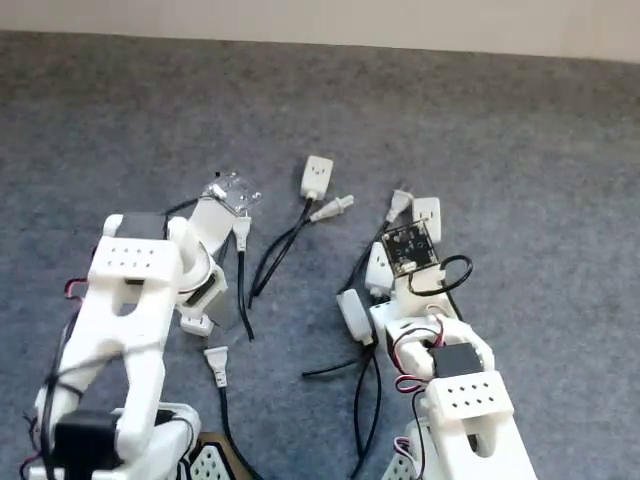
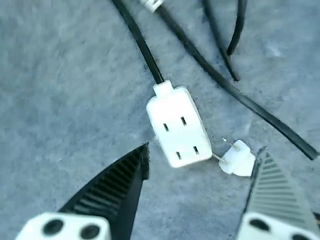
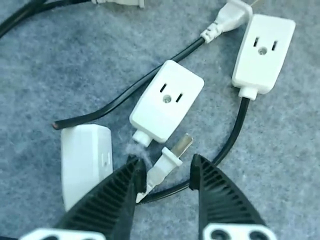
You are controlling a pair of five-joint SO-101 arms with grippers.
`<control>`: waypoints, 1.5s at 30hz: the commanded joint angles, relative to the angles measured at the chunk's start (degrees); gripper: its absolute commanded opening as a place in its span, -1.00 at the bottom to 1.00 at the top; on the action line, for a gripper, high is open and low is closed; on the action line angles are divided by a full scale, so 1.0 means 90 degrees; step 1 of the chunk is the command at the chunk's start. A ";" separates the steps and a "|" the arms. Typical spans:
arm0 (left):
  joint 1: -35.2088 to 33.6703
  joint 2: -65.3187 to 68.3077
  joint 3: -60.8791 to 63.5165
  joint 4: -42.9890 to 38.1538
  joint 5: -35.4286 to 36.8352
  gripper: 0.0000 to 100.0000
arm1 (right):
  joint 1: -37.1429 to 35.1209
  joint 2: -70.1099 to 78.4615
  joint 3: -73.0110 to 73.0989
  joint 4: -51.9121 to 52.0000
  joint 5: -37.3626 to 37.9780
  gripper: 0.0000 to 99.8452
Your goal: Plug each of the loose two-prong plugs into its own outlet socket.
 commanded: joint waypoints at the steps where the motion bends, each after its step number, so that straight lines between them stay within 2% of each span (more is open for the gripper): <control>1: -0.0200 0.0327 -0.0249 -0.0068 -0.0088 -0.35 | -0.0063 -0.0103 -0.0034 -0.0171 -0.0029 -0.70; 5: -0.0161 0.0161 -0.0054 0.0068 -0.0049 -0.37 | -0.0063 -0.0103 -0.0034 -0.0171 -0.0020 -0.70; 16: -0.0376 0.0171 0.1431 -0.1768 -0.0088 -0.43 | -0.0073 -0.0103 -0.0034 -0.0171 -0.0020 -0.70; 18: -0.0366 0.0161 0.1519 -0.1895 -0.0088 -0.43 | -0.0073 -0.0103 -0.0034 -0.0181 -0.0020 -0.70; 20: -0.0357 0.0161 0.1499 -0.1895 -0.0147 -0.53 | -0.0073 -0.0103 -0.0034 -0.0181 -0.0020 -0.70; 23: -0.0337 0.0142 0.1490 -0.1534 -0.1162 -0.79 | -0.0073 -0.0103 -0.0034 -0.0181 -0.0020 -0.70; 25: -0.0386 0.0112 0.1490 -0.1104 -0.1836 -0.89 | -0.0073 -0.0103 -0.0034 -0.0181 -0.0020 -0.70; 28: -0.0737 0.0103 0.1460 -0.0635 -0.3018 -0.89 | -0.0073 -0.0103 -0.0034 -0.0181 -0.0020 -0.70; 32: -0.1665 0.0103 0.0962 0.0029 -0.4943 -0.90 | -0.0073 -0.0103 -0.0024 -0.0181 -0.0020 -0.70; 37: -0.2720 0.0112 0.0269 0.1280 -0.7238 -0.89 | -0.0073 -0.0103 -0.0024 -0.0181 -0.0010 -0.70; 39: -0.2906 0.0112 0.0220 0.1553 -0.7707 -0.89 | -0.0073 -0.0103 -0.0024 -0.0181 -0.0010 -0.70; 45: -0.2896 0.0103 0.0737 0.1289 -0.7990 -0.89 | -0.0073 -0.0103 -0.0024 -0.0181 -0.0010 -0.70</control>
